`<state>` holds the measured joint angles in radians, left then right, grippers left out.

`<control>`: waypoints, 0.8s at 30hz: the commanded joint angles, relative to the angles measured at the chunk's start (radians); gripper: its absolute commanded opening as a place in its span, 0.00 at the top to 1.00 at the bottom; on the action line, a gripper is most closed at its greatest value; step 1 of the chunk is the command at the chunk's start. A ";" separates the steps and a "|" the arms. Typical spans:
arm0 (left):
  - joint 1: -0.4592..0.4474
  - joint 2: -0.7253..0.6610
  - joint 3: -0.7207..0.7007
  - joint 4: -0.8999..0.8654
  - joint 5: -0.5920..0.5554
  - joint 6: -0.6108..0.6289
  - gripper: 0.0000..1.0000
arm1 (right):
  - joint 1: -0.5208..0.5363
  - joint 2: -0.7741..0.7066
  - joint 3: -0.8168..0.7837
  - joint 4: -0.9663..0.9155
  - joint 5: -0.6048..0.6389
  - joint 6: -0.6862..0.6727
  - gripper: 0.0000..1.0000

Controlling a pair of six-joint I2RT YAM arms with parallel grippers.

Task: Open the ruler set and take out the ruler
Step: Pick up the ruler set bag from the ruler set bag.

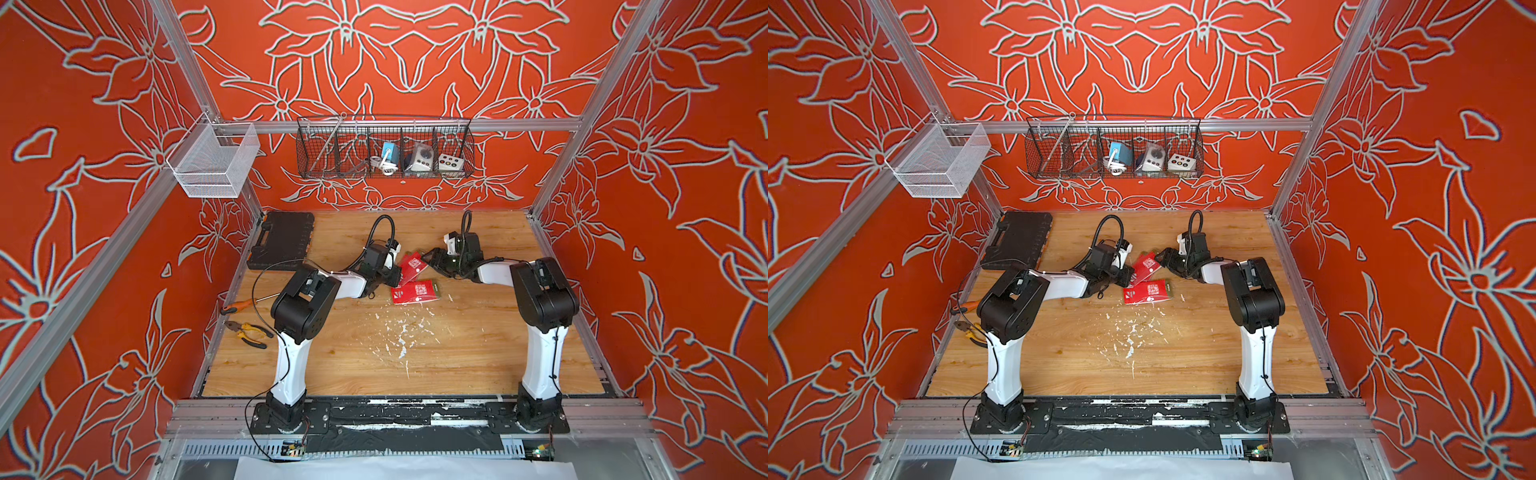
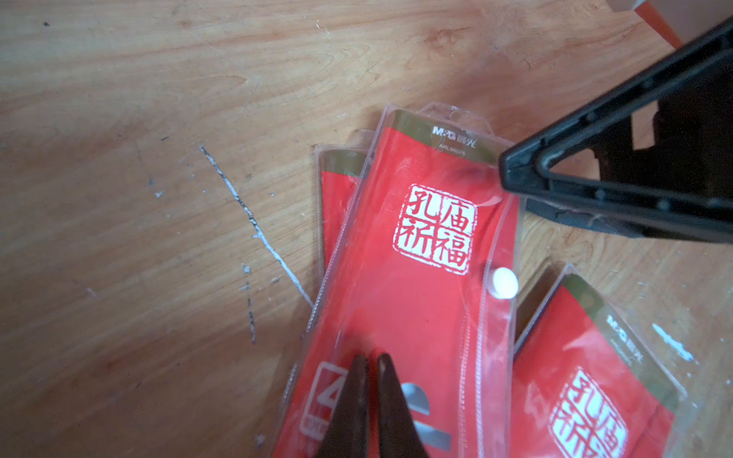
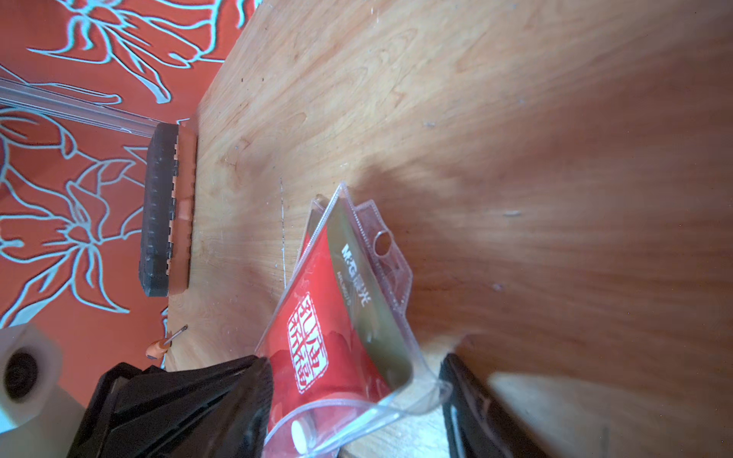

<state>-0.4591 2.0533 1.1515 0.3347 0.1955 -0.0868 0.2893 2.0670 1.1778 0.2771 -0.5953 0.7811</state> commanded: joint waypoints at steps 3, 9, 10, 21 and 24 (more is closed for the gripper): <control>0.000 0.031 0.010 -0.037 0.016 0.004 0.91 | 0.019 0.027 0.045 0.021 -0.036 0.014 0.37; 0.000 0.032 0.015 -0.037 0.015 0.004 0.91 | 0.025 0.031 0.052 0.029 -0.049 0.022 0.45; 0.000 0.031 0.015 -0.036 0.016 0.005 0.91 | 0.025 0.034 0.053 0.032 -0.052 0.023 0.47; 0.000 0.042 0.019 -0.031 0.026 0.004 0.94 | 0.034 0.079 0.066 0.093 -0.086 0.071 0.58; 0.001 0.047 0.019 -0.031 0.029 0.005 0.94 | 0.039 0.096 0.071 0.115 -0.095 0.088 0.60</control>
<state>-0.4576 2.0651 1.1652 0.3347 0.2035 -0.0868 0.3092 2.1319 1.2182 0.3470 -0.6582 0.8330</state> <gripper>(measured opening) 0.063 0.400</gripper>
